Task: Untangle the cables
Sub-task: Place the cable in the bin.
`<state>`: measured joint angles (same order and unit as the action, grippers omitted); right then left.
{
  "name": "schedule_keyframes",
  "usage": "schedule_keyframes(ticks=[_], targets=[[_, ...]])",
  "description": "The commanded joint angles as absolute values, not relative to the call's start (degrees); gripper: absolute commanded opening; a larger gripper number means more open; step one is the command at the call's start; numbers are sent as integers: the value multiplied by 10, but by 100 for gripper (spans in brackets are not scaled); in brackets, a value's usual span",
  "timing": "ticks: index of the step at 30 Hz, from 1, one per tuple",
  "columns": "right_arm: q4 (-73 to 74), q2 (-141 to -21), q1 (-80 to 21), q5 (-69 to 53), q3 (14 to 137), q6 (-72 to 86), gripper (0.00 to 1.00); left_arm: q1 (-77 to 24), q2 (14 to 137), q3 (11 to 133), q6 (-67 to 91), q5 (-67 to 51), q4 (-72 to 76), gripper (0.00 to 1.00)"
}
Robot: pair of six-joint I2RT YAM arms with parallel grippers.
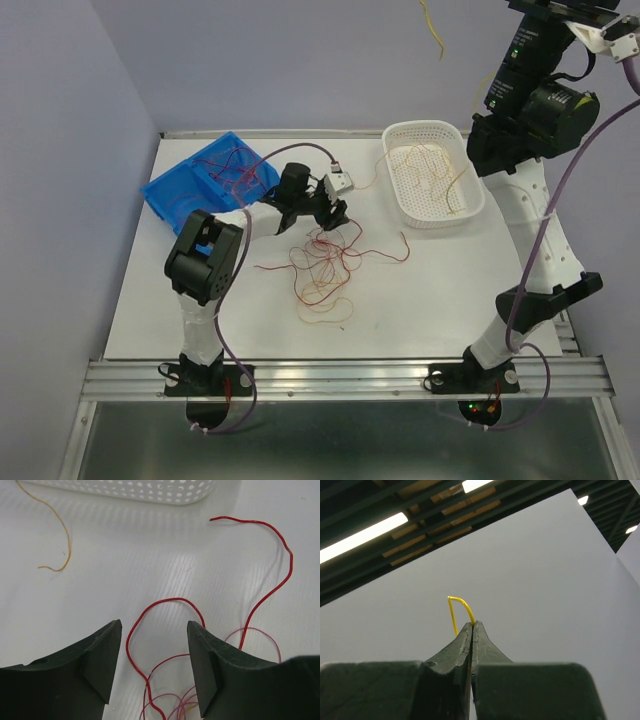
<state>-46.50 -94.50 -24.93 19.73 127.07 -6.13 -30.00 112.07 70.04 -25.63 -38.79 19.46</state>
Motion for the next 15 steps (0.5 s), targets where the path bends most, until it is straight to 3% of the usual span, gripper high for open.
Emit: schedule_keyframes(ticks=[1,6,15], targets=[[-521,-975,-251,207,1262,-145,1,-263,1060,692,-212,-408,219,67],[-533,-1042,-233,207,1306,-185,1,-244,1040,678,-207,-426,212,67],[-536,-1117,-156,197,1344,-94,1,-238,1017,664,-211,-439,208,67]])
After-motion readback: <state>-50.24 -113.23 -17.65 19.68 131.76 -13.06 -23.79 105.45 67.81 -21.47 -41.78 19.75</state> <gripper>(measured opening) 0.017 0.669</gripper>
